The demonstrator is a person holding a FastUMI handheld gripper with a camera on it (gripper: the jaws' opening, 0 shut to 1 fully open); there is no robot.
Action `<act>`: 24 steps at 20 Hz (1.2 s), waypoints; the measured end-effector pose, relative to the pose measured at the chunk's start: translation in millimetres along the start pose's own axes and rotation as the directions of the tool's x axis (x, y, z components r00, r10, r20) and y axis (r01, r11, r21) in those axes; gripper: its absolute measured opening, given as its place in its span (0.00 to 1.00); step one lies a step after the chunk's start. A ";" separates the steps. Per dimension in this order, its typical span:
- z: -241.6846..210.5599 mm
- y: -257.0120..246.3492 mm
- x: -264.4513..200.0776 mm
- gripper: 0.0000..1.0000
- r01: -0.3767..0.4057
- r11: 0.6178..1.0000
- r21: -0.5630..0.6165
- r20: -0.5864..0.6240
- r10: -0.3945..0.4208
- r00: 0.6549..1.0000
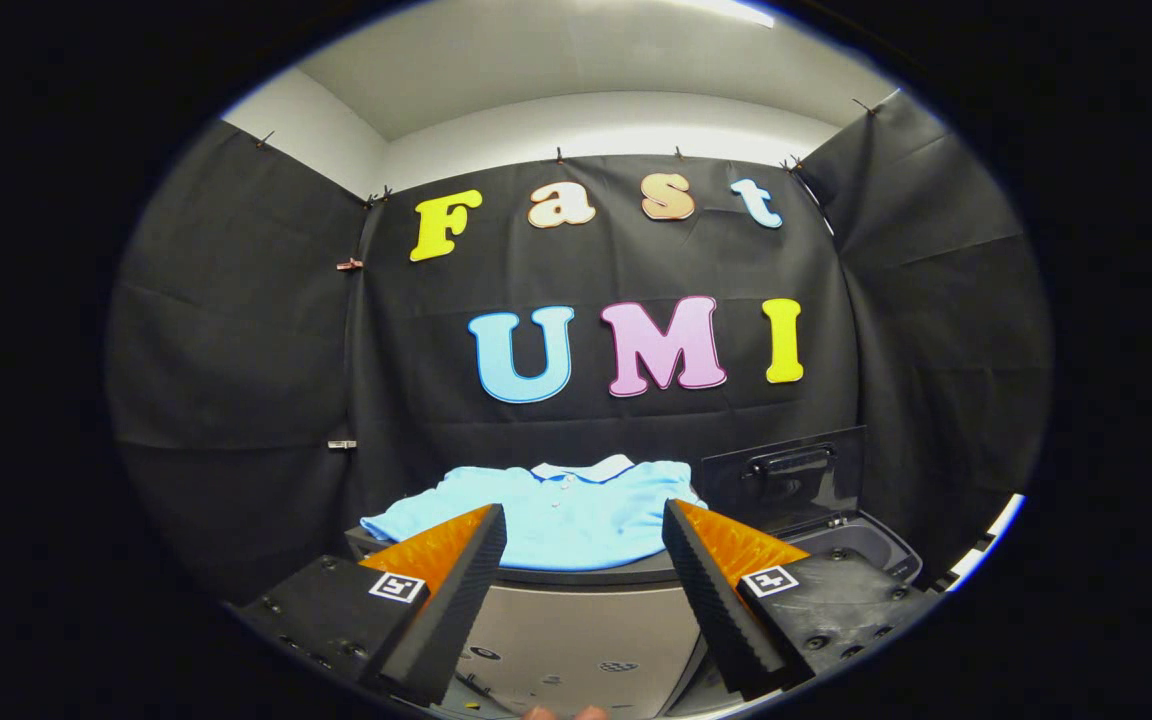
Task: Put the clothes into the washing machine and then close the washing machine lid.
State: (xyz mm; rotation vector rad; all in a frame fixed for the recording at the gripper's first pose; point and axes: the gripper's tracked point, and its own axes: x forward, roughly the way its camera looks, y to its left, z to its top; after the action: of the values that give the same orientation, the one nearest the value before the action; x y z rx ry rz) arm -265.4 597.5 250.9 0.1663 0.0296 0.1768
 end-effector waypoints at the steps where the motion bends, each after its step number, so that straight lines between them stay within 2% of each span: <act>1: 0.4 2.9 1.9 0.99 -0.002 1.000 0.000 0.000 0.002 1.000; 8: -1.3 22.9 25.4 0.99 -0.010 1.000 0.003 -0.025 0.010 1.000; 15: -12.7 36.5 76.3 0.99 0.029 0.999 0.044 -0.129 -0.023 0.991; 24: -44.5 33.0 167.3 0.99 0.103 0.992 0.073 -0.333 -0.073 0.940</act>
State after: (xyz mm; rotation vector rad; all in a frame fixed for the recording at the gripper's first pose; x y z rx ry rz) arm -108.4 666.5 210.1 0.2229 0.3794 0.1121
